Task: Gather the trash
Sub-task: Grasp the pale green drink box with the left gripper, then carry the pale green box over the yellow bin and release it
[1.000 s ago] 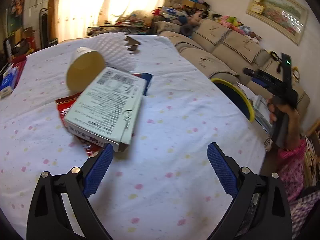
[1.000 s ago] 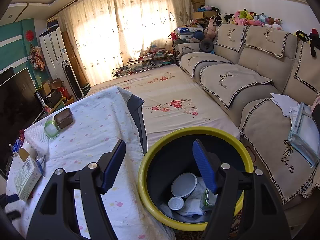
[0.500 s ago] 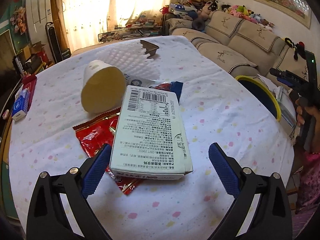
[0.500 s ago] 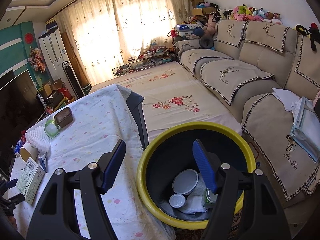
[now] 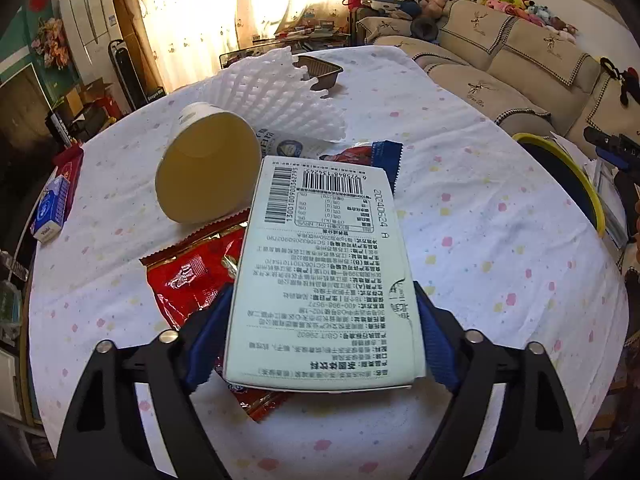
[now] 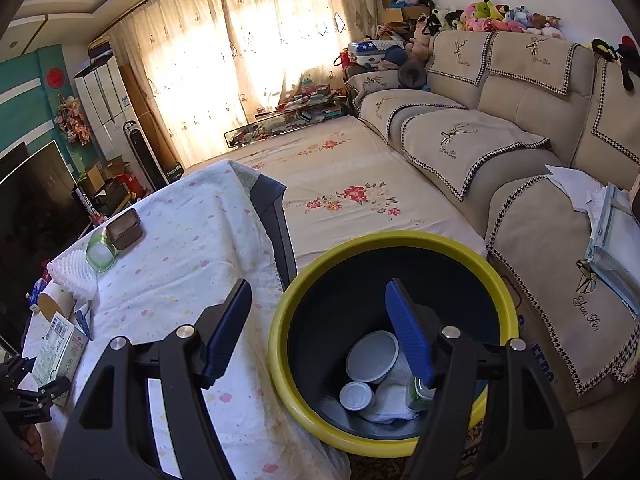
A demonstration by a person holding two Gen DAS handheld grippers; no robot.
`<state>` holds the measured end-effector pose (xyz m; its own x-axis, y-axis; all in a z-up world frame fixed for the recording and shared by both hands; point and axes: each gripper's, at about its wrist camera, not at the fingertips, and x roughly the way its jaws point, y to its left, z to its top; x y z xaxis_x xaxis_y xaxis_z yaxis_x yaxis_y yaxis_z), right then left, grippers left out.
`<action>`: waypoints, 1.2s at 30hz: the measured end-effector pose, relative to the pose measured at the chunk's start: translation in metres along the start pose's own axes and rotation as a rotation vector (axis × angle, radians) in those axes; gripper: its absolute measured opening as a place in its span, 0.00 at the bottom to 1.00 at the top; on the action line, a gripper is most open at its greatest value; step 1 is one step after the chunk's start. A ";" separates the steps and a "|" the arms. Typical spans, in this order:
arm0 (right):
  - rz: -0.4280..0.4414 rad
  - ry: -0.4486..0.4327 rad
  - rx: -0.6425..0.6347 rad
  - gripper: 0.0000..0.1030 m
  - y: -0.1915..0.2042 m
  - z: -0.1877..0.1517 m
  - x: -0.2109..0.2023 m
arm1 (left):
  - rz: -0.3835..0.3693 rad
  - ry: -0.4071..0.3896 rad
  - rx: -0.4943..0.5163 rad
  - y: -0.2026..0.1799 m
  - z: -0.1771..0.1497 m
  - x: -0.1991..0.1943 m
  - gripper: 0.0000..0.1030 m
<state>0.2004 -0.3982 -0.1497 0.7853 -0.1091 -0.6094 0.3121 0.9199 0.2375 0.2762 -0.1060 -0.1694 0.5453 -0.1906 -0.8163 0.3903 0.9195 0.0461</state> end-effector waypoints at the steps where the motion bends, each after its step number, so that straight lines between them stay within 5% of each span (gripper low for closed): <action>1: 0.001 0.000 0.001 0.64 0.000 0.000 0.000 | -0.003 0.002 -0.010 0.001 0.000 0.000 0.71; 16: 0.028 -0.021 0.039 0.64 -0.015 -0.009 -0.023 | 0.003 -0.104 -0.006 -0.025 -0.008 -0.065 0.69; 26: 0.026 -0.063 0.073 0.64 -0.040 -0.011 -0.053 | -0.082 -0.174 0.068 -0.074 0.012 -0.098 0.69; 36: -0.056 -0.119 0.113 0.64 -0.089 -0.016 -0.093 | -0.244 -0.139 0.200 -0.167 0.061 -0.063 0.69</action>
<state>0.0912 -0.4635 -0.1264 0.8205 -0.2093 -0.5320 0.4102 0.8636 0.2929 0.2223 -0.2685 -0.0909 0.5086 -0.4542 -0.7314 0.6521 0.7579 -0.0172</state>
